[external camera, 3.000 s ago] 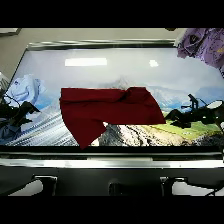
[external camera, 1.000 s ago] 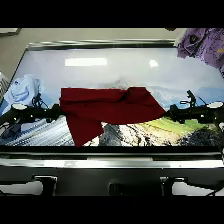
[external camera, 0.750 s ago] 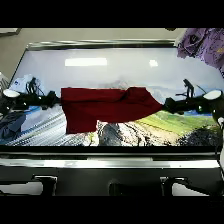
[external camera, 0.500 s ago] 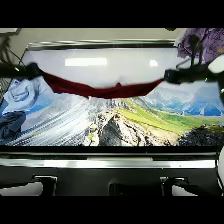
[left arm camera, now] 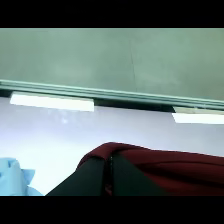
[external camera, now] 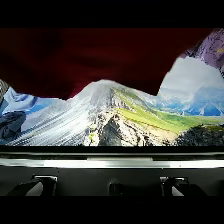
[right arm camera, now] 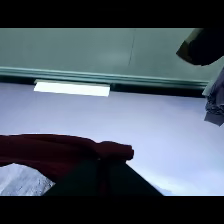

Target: Fold the clothes and pants, and hang the long-sleeved shirts on hangers.

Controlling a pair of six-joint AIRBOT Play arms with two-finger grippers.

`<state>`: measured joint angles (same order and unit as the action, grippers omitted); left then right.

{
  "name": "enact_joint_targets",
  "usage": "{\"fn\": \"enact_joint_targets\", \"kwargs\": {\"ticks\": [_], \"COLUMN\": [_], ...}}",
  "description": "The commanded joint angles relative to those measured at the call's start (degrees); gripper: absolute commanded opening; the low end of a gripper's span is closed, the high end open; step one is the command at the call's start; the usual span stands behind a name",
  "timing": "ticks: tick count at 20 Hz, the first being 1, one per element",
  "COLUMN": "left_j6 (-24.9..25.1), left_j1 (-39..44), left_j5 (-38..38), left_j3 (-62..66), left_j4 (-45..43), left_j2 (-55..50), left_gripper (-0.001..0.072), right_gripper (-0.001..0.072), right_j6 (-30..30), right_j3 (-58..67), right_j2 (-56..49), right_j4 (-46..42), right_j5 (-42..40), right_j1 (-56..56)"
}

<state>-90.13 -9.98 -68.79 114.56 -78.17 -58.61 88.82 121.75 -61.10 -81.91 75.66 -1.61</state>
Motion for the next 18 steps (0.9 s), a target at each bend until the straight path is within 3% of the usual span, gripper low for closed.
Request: {"fn": "enact_joint_targets", "kwargs": {"ticks": [1, 5, 9, 15, 18], "left_j6": [-4.55, -4.68, -4.39, -0.72, 0.22], "left_j1": [0.04, 0.07, 0.07, 1.95, 3.32], "left_j5": [-3.32, -5.22, -7.17, -4.81, 4.83], "left_j3": [-1.92, -2.45, -7.78, -13.53, -13.05], "left_j4": [-6.29, -6.16, -0.28, 1.68, 1.66], "left_j2": [10.58, 10.58, 2.03, -23.26, -36.04], "left_gripper": [0.0012, 0.0011, 0.0011, 0.0012, 0.0012], "right_gripper": [0.0029, 0.0029, 0.0029, 0.003, 0.003], "right_j6": [4.28, 7.45, 8.09, 6.27, 6.32], "right_j3": [0.96, -0.63, -4.92, -6.14, -6.14], "right_j2": [8.79, 7.78, -2.21, -29.49, -39.58], "right_j4": [-2.95, -3.08, -3.8, -4.35, -4.33], "right_j5": [5.27, 11.02, 10.82, 5.11, -0.42], "right_j1": [-0.17, -0.17, -0.2, -0.2, -0.2]}}
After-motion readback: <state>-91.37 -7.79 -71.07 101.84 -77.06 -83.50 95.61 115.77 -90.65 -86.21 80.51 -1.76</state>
